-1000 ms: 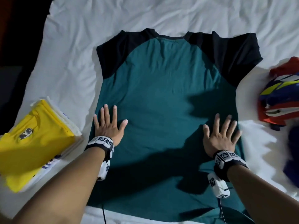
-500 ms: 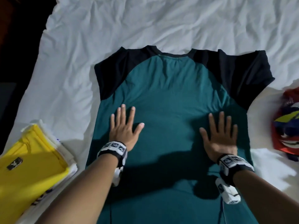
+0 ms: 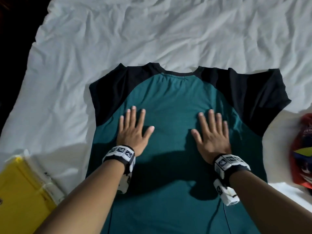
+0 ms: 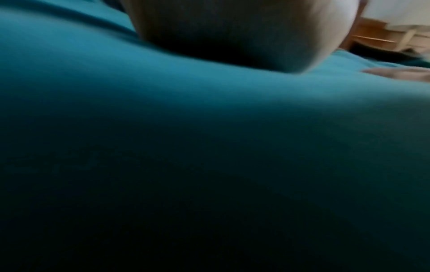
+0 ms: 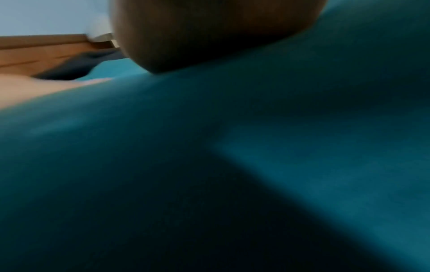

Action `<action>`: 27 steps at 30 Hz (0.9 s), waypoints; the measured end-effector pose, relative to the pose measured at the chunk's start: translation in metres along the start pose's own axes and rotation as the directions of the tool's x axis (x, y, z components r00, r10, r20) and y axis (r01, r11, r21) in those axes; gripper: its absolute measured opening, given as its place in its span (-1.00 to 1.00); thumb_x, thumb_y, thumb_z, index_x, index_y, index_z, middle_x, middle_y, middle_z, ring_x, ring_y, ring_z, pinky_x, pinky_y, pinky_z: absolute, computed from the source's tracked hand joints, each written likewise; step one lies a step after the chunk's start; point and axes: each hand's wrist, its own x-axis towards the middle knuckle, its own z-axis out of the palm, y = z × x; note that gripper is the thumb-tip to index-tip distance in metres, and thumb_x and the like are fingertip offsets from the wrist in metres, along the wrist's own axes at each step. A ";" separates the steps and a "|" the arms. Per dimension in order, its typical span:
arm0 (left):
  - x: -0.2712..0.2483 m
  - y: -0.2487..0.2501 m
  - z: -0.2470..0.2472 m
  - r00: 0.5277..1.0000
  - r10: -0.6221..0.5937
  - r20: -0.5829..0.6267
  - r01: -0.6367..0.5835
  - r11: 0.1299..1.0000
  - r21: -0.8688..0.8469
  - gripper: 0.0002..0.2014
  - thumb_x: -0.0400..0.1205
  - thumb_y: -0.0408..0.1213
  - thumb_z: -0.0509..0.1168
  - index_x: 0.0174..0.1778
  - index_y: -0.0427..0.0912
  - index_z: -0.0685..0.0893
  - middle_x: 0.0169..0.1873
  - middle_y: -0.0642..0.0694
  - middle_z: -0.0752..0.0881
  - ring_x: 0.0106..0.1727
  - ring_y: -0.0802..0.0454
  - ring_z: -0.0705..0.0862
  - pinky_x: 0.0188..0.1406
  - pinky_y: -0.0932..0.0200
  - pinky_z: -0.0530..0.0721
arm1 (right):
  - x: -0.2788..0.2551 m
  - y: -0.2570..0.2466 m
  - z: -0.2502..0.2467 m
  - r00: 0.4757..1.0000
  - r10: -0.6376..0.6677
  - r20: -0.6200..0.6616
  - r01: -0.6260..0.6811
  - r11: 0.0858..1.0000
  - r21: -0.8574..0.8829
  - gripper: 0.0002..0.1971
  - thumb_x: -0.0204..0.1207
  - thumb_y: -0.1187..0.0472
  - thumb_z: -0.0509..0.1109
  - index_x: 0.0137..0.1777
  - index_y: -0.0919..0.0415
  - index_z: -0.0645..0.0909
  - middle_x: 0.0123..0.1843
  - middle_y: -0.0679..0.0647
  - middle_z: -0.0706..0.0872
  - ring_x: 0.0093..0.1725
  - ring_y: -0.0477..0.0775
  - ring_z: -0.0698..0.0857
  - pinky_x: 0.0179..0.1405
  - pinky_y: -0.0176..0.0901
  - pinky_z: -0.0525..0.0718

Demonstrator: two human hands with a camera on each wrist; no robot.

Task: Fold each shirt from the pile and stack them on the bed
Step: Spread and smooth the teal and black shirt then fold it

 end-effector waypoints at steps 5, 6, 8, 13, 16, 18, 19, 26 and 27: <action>0.025 0.018 -0.021 0.991 -0.073 -0.116 0.064 0.995 -0.075 -0.24 0.75 0.21 -0.16 0.84 -0.10 -0.06 0.80 -0.29 -0.19 0.81 -0.28 -0.18 0.75 -0.38 -0.18 | 0.030 -0.003 -0.017 0.982 0.186 -0.042 -0.183 0.981 0.058 -0.22 0.71 -0.29 -0.19 0.82 0.14 -0.02 0.83 0.26 -0.09 0.81 0.32 -0.15 0.75 0.36 -0.14; 0.032 0.036 -0.022 0.991 0.046 -0.128 -0.056 0.996 -0.073 -0.26 0.77 0.18 -0.13 0.84 -0.05 -0.10 0.80 -0.28 -0.22 0.81 -0.28 -0.21 0.74 -0.39 -0.20 | 0.036 -0.017 -0.017 0.997 0.062 -0.056 -0.059 0.997 0.048 -0.25 0.72 -0.24 -0.12 0.82 0.13 -0.01 0.83 0.26 -0.09 0.81 0.33 -0.15 0.75 0.36 -0.15; 0.045 0.069 -0.021 0.961 0.260 -0.098 -0.266 0.962 -0.061 -0.31 0.79 0.13 -0.15 0.84 0.05 -0.16 0.80 -0.21 -0.28 0.81 -0.24 -0.26 0.74 -0.42 -0.17 | 0.045 -0.039 -0.013 0.973 -0.228 -0.025 0.228 0.973 0.028 -0.31 0.75 -0.17 -0.07 0.83 0.06 -0.01 0.84 0.19 -0.09 0.81 0.28 -0.16 0.76 0.35 -0.12; 0.065 0.060 -0.010 0.989 0.143 0.018 -0.142 0.988 -0.066 -0.30 0.77 0.31 -0.25 0.78 0.22 -0.36 0.77 -0.04 -0.42 0.79 -0.05 -0.39 0.74 -0.24 -0.36 | 0.067 -0.021 -0.003 0.987 -0.161 0.029 0.160 0.987 0.021 -0.33 0.76 -0.29 -0.13 0.82 -0.12 -0.12 0.85 0.05 -0.20 0.81 0.17 -0.23 0.77 0.27 -0.16; 0.071 0.043 -0.015 0.997 -0.073 0.019 0.074 0.992 -0.101 -0.26 0.76 0.33 -0.26 0.80 0.11 -0.32 0.78 -0.09 -0.40 0.79 -0.08 -0.37 0.74 -0.24 -0.35 | 0.077 -0.004 -0.014 0.991 0.123 0.049 -0.127 0.988 0.087 -0.26 0.75 -0.34 -0.19 0.82 -0.03 -0.20 0.84 0.09 -0.26 0.81 0.14 -0.26 0.77 0.21 -0.25; 0.076 0.048 -0.022 0.989 -0.151 0.006 0.150 0.976 -0.156 -0.25 0.78 0.29 -0.20 0.82 0.03 -0.25 0.78 -0.17 -0.37 0.80 -0.15 -0.33 0.74 -0.33 -0.29 | 0.082 -0.008 -0.019 0.979 0.200 0.040 -0.203 0.974 0.099 -0.24 0.74 -0.32 -0.19 0.83 0.05 -0.19 0.83 0.17 -0.26 0.81 0.19 -0.24 0.77 0.25 -0.22; 0.078 0.055 -0.026 0.993 -0.115 -0.026 0.108 0.976 -0.188 -0.26 0.78 0.27 -0.17 0.83 0.04 -0.22 0.78 -0.20 -0.35 0.81 -0.20 -0.30 0.74 -0.38 -0.26 | 0.081 -0.013 -0.021 0.991 0.133 0.019 -0.134 0.986 0.103 -0.26 0.75 -0.30 -0.17 0.83 0.04 -0.17 0.83 0.20 -0.25 0.81 0.24 -0.23 0.77 0.27 -0.21; 0.084 0.077 -0.022 0.994 0.008 0.108 -0.002 0.999 -0.053 -0.24 0.69 0.39 -0.42 0.74 0.14 -0.49 0.72 -0.06 -0.53 0.77 -0.11 -0.46 0.71 -0.36 -0.38 | 0.080 -0.008 -0.021 0.985 -0.069 0.159 0.053 0.993 0.108 -0.27 0.77 -0.30 -0.13 0.82 -0.02 -0.24 0.82 0.08 -0.32 0.80 0.13 -0.28 0.76 0.20 -0.28; 0.084 0.081 -0.023 0.992 -0.064 0.106 0.071 0.996 -0.057 -0.23 0.70 0.37 -0.41 0.75 0.08 -0.47 0.72 -0.09 -0.53 0.76 -0.14 -0.46 0.71 -0.37 -0.37 | 0.083 -0.005 -0.031 0.985 -0.053 0.165 0.033 0.992 0.123 -0.29 0.78 -0.24 -0.07 0.83 0.04 -0.12 0.84 0.12 -0.19 0.82 0.17 -0.15 0.77 0.23 -0.18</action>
